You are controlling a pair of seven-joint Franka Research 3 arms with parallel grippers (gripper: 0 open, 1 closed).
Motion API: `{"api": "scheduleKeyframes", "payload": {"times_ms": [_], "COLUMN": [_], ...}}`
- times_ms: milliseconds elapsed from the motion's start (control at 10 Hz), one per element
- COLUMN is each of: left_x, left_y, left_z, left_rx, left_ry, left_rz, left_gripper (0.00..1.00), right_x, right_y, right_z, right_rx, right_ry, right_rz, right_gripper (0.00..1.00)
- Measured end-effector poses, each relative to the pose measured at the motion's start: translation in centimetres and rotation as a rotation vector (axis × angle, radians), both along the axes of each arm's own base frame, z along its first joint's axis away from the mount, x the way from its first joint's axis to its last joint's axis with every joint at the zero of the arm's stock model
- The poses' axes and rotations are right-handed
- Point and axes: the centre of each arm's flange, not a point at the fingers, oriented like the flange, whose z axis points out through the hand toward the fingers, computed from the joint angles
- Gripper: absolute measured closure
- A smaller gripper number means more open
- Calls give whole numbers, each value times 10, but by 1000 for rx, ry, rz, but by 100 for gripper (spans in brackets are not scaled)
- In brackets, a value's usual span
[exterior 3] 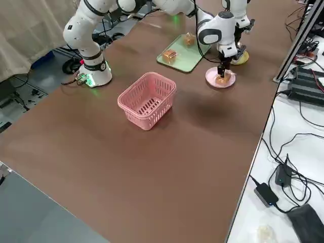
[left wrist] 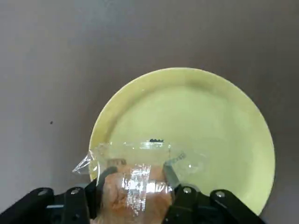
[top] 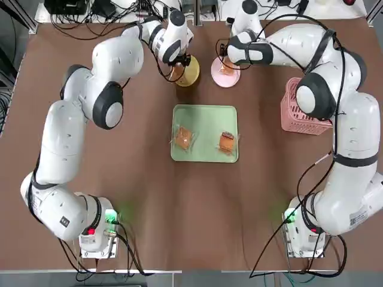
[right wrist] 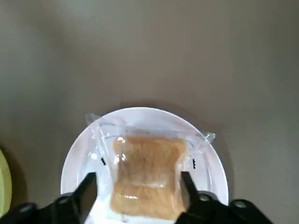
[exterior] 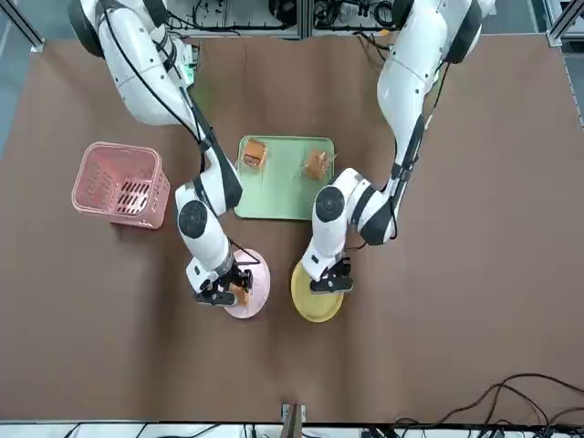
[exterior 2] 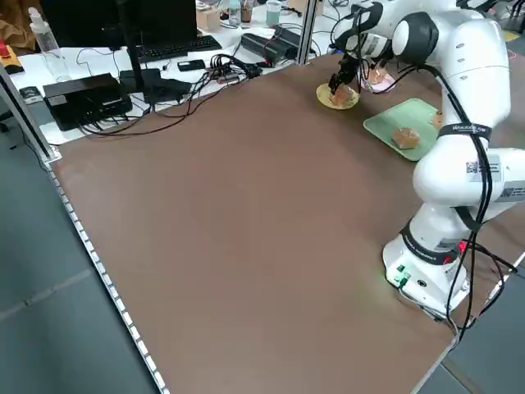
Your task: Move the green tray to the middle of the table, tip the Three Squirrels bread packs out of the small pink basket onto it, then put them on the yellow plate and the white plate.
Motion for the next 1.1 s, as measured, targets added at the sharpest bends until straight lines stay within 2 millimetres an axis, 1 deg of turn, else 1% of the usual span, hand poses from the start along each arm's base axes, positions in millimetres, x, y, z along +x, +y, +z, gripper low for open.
{"api": "scheduleKeyframes", "payload": {"times_ms": [100,200,300,400,500,600,700,800,900,1000,1100], "left_x": [2,4,5,6,6,7,7,7,8,8,8], "left_y": [-3,-4,-5,-7,-8,-9,-9,-9,-9,-10,-10], "left_z": [3,4,4,3,1,-2,-2,-1,-1,0,0], "left_rx": [-12,-18,-25,-36,-44,-50,-54,-56,-57,-58,-59], "left_ry": [-12,-19,-26,-35,-40,-45,-48,-50,-52,-53,-54], "left_rz": [7,10,10,15,21,22,21,22,22,22,22], "left_gripper": [52,52,50,47,43,42,41,37,31,16,3], "right_x": [0,0,-1,-3,-4,-7,-10,-18,-33,-55,-85], "right_y": [1,1,1,0,-1,-3,-4,-7,-11,-13,-9], "right_z": [1,1,0,2,11,26,47,68,83,93,96], "right_rx": [1,1,-9,-24,-41,-56,-64,-69,-75,-85,-100], "right_ry": [-2,0,19,49,79,105,116,119,127,143,166], "right_rz": [0,1,1,2,2,2,3,5,9,21,38], "right_gripper": [17,13,4,2,2,2,2,2,2,2,3]}}
